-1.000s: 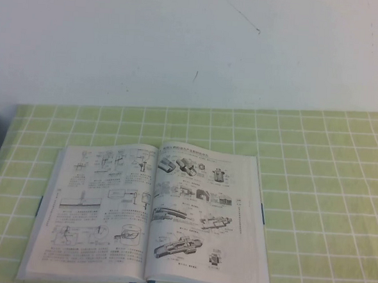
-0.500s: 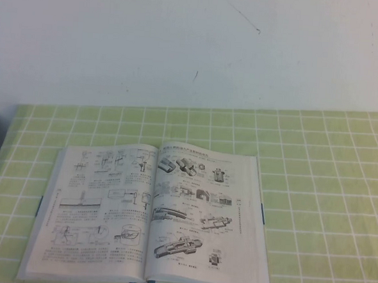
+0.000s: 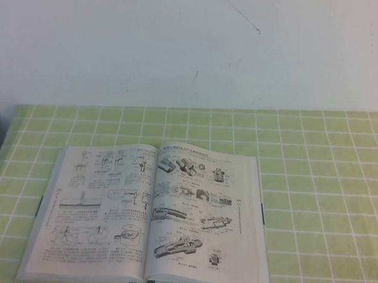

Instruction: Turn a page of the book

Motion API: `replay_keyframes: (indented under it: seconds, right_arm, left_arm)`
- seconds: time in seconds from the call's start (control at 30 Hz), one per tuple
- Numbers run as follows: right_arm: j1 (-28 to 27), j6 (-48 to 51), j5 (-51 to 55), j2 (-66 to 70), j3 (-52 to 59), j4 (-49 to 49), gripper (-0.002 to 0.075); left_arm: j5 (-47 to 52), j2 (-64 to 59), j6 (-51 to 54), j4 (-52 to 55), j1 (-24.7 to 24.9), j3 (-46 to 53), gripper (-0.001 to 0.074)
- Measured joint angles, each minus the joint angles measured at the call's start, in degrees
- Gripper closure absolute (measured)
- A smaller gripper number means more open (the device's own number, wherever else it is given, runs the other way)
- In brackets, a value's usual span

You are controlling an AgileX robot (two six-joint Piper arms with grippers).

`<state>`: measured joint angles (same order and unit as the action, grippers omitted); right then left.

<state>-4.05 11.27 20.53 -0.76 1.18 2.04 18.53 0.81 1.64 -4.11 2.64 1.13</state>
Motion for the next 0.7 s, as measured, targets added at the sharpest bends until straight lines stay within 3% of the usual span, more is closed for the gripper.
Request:
replay_keyframes:
  seconds: [0.7]
  right_arm:
    - [0.0,0.0,0.0,0.0,0.0,0.0,0.0728]
  left_arm:
    - [0.0,0.0,0.0,0.7,0.0,0.0,0.0738]
